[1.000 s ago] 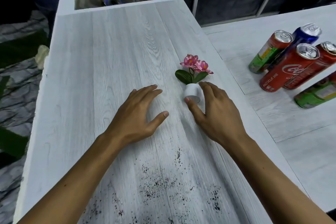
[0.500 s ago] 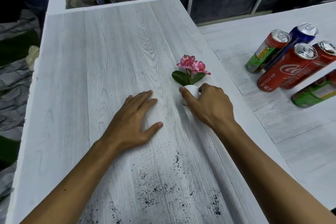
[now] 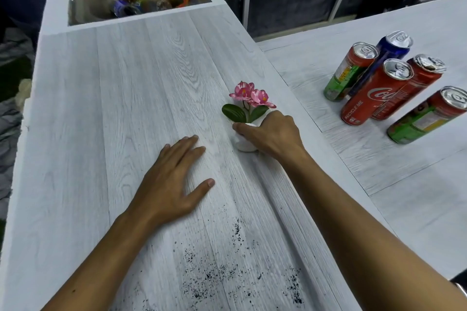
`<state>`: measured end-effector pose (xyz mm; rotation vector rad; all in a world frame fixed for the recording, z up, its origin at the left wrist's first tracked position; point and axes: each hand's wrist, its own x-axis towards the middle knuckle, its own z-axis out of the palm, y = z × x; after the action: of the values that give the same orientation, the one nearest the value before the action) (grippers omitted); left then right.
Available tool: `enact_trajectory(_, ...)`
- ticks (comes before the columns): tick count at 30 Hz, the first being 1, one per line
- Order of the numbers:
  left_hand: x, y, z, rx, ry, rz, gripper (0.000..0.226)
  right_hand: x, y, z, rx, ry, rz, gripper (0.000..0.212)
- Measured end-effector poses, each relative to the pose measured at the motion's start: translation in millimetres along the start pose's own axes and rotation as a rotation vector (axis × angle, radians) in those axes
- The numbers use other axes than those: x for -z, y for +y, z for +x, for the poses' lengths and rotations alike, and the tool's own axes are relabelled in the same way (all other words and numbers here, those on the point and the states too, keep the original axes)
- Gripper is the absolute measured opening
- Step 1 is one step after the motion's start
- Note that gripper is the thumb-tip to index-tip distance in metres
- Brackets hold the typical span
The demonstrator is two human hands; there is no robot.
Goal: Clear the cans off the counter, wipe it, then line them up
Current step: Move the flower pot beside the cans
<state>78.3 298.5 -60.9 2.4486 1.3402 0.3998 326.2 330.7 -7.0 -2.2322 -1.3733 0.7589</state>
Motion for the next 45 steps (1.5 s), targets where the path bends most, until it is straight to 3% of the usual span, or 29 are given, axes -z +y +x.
enact_trajectory(9, -1.4, -0.4, 3.4, -0.009, 0.004, -0.003, 0.076, 4.2, 1.4, -2.7, -0.022, -0.065, 0.113, 0.046)
enact_trajectory(20, 4.0, 20.3, 14.4, -0.035, 0.024, -0.065, 0.075, 20.6, 18.0, -33.4, 0.209, 0.062, 0.160, 0.036)
enact_trajectory(45, -14.4, 85.2, 62.4, -0.049, -0.014, -0.079, 0.075, 69.9, 91.4, 44.3, 0.194, 0.246, 0.244, 0.023)
